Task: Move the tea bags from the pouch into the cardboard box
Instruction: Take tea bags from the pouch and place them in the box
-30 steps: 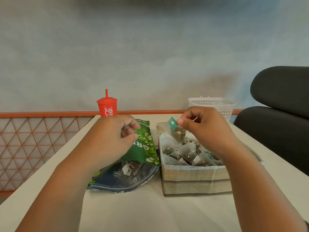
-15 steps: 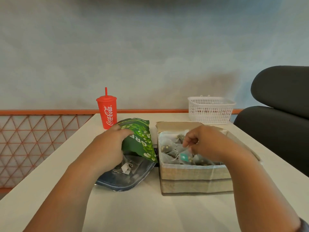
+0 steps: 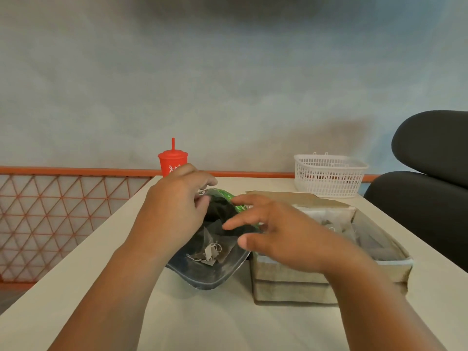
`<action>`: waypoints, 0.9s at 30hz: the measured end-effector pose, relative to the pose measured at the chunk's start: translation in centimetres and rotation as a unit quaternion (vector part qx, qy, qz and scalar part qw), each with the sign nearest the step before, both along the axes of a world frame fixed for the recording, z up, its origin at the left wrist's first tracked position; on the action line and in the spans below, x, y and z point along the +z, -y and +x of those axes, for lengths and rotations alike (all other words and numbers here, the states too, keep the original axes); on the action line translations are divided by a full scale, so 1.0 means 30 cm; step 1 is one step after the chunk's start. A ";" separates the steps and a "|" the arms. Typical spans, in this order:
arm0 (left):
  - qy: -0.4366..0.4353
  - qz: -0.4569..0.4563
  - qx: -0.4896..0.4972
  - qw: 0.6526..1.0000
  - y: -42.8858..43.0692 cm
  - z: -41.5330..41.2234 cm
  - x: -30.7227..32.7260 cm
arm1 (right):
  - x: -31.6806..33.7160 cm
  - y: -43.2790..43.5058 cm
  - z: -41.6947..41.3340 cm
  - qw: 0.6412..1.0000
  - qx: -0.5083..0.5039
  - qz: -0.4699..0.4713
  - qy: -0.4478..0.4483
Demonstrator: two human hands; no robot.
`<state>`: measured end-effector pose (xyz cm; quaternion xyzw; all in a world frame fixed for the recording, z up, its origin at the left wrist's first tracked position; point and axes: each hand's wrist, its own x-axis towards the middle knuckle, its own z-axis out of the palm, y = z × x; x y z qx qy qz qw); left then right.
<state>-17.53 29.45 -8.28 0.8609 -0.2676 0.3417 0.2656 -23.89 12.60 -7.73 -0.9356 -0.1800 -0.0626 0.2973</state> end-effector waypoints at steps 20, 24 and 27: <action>-0.310 0.307 0.128 0.891 0.105 -0.004 -0.110 | -0.035 0.003 0.036 0.997 -0.057 -0.044 0.031; -0.285 0.320 0.183 0.885 0.102 0.016 -0.080 | -0.037 0.005 0.042 0.997 -0.059 -0.037 0.039; -0.265 0.365 0.198 0.870 0.119 0.016 -0.032 | -0.035 0.008 0.045 0.997 -0.063 -0.028 0.040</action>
